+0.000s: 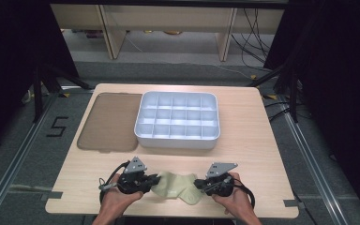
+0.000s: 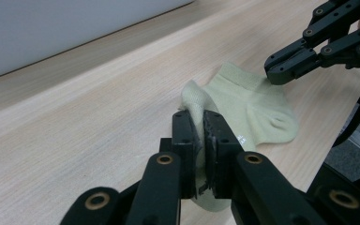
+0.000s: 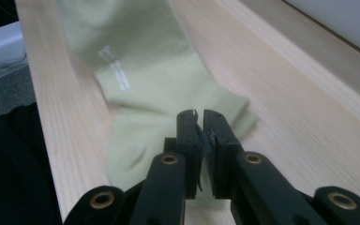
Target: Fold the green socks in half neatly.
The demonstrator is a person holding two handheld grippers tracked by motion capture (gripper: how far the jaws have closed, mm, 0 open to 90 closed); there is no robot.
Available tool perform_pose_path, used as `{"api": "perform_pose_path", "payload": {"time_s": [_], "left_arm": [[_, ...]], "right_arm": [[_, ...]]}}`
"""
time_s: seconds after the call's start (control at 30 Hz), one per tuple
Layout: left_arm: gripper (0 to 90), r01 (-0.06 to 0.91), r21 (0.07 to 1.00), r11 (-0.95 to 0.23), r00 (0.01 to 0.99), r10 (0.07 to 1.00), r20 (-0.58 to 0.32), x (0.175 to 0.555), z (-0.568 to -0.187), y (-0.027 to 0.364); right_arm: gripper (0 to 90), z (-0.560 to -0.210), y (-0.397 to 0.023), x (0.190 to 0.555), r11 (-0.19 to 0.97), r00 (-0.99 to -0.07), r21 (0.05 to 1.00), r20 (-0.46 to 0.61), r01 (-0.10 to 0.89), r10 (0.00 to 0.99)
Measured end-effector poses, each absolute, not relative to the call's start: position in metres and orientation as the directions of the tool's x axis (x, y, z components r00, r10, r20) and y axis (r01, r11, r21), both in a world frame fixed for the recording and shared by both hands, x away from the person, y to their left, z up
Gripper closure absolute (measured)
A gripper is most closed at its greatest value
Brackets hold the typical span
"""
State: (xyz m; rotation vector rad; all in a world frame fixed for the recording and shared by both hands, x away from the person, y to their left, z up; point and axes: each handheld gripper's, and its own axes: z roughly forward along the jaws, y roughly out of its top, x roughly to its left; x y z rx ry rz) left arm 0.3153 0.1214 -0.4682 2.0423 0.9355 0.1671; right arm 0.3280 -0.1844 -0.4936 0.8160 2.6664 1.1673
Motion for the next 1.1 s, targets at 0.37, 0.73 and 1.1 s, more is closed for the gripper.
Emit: {"api": "perform_pose_path", "payload": {"time_s": [0.37,0.73,1.1], "left_arm": [[83.1,0.554,0.766,-0.325,0.728,0.636,-0.257,0.317,-0.460,0.103],[83.1,0.539,0.769,-0.343,0.762,0.588,-0.271,0.327,-0.459,0.063],[82.6,0.556,0.730,-0.397,0.763,0.593,-0.258,0.332,-0.481,0.042]], "right_arm": [[85.4,-0.503,-0.191,0.331,0.578,-0.843,0.686,0.097,0.442,0.530],[85.4,-0.503,-0.194,0.333,0.574,-0.844,0.682,0.121,0.454,0.523],[84.4,-0.503,-0.195,0.334,0.569,-0.840,0.682,0.127,0.460,0.527]]}}
